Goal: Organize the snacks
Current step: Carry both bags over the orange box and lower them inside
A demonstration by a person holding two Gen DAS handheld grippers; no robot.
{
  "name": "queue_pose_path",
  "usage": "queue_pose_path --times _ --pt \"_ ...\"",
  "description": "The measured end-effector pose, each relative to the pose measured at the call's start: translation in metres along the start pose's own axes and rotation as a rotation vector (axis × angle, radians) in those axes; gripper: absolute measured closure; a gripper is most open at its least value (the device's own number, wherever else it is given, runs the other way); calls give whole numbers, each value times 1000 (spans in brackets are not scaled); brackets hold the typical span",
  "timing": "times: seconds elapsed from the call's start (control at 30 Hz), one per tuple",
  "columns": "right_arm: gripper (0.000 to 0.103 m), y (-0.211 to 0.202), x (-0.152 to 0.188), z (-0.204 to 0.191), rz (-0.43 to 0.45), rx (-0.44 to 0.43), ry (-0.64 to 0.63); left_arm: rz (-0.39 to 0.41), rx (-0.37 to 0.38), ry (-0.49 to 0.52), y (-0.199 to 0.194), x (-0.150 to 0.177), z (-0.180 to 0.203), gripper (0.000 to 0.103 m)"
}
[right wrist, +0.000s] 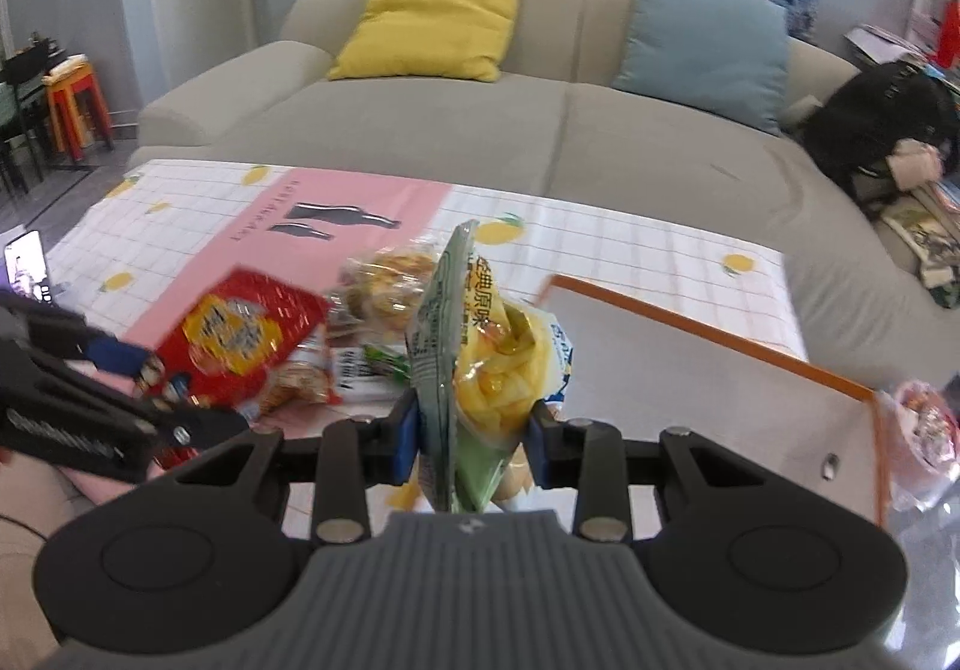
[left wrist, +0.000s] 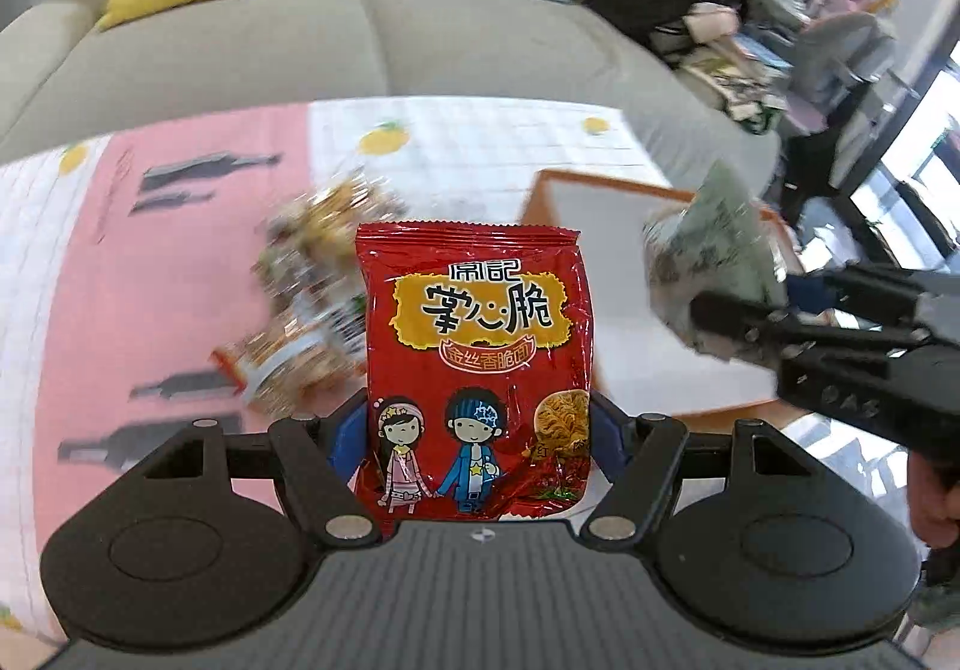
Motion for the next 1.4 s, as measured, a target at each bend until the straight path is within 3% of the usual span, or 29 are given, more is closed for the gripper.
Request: queue_pose_path --times 0.3,0.57,0.73,1.17,1.3,1.4 --pt "70 -9 2 56 -42 91 29 -12 118 138 33 -57 58 21" --pt "70 11 4 111 -137 113 102 -170 217 243 90 -80 91 21" --pt "70 32 15 133 -212 111 137 -282 215 346 122 -82 105 21" --pt "70 76 34 144 -347 62 121 -554 158 475 181 -66 113 21" --pt "70 82 38 147 -367 45 146 -593 148 488 191 -60 112 20" --pt "70 85 40 148 -375 32 164 -577 147 488 192 -59 112 16"
Point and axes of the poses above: each gripper's, at about its wrist camera, not at the fingertips, and y roughly the way its jaws point, z to its right, x to its underside, the point moved 5 cm from there along y, roughly the way its jaws point, and after that the axes turned 10 degrees about y, right-handed, at the moved point
